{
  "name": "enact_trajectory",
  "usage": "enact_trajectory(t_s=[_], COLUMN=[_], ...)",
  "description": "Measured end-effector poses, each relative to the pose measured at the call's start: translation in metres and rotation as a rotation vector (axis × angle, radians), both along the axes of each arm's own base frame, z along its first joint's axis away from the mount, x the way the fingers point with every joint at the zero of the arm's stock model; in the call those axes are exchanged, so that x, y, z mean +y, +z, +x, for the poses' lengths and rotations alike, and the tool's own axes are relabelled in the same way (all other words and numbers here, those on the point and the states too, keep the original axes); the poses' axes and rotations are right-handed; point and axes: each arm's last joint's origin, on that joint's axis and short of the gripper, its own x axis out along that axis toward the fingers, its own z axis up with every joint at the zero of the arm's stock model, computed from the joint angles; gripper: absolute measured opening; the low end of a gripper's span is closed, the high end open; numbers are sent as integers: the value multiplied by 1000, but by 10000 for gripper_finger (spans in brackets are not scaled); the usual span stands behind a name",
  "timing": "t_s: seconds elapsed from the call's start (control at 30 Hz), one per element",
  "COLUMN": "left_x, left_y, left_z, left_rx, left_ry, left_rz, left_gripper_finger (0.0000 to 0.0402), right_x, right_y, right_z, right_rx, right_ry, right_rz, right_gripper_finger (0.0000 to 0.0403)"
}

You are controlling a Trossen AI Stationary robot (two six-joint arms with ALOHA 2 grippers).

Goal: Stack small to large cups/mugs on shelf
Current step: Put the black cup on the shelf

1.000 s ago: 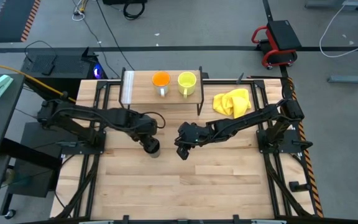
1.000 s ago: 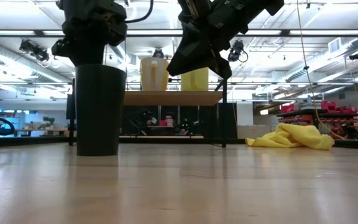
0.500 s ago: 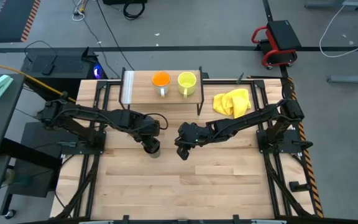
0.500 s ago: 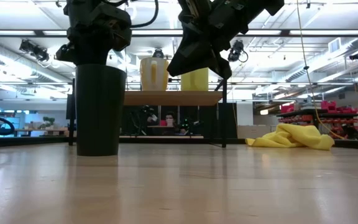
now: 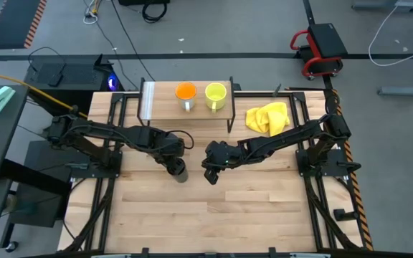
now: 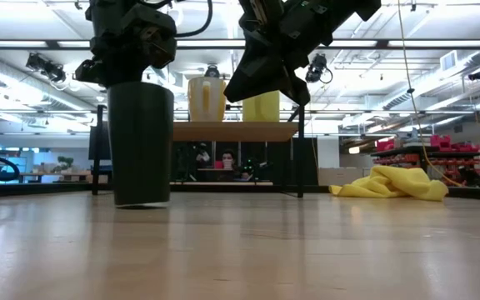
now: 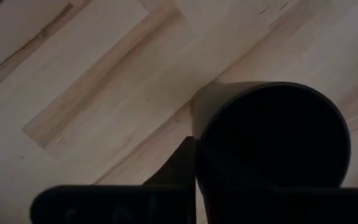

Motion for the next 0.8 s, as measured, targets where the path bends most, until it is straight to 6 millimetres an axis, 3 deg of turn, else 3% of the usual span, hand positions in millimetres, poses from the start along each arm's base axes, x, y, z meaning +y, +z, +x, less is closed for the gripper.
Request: enact_trajectory(t_s=[0.27,0.47,0.8], left_x=[3,15,47], left_y=[8,40,106], left_z=[1,3,-17], left_rx=[-4,-27,32], left_ry=[10,17,80], left_rz=[-1,29,115], left_gripper_finger=[9,10,8], right_x=[0,2,21], right_y=[0,6,53], right_z=[0,-9,-42], right_rx=[1,44,-46], right_ry=[0,25,69], right_rz=[0,-22,-75], right_gripper_finger=[43,43,43])
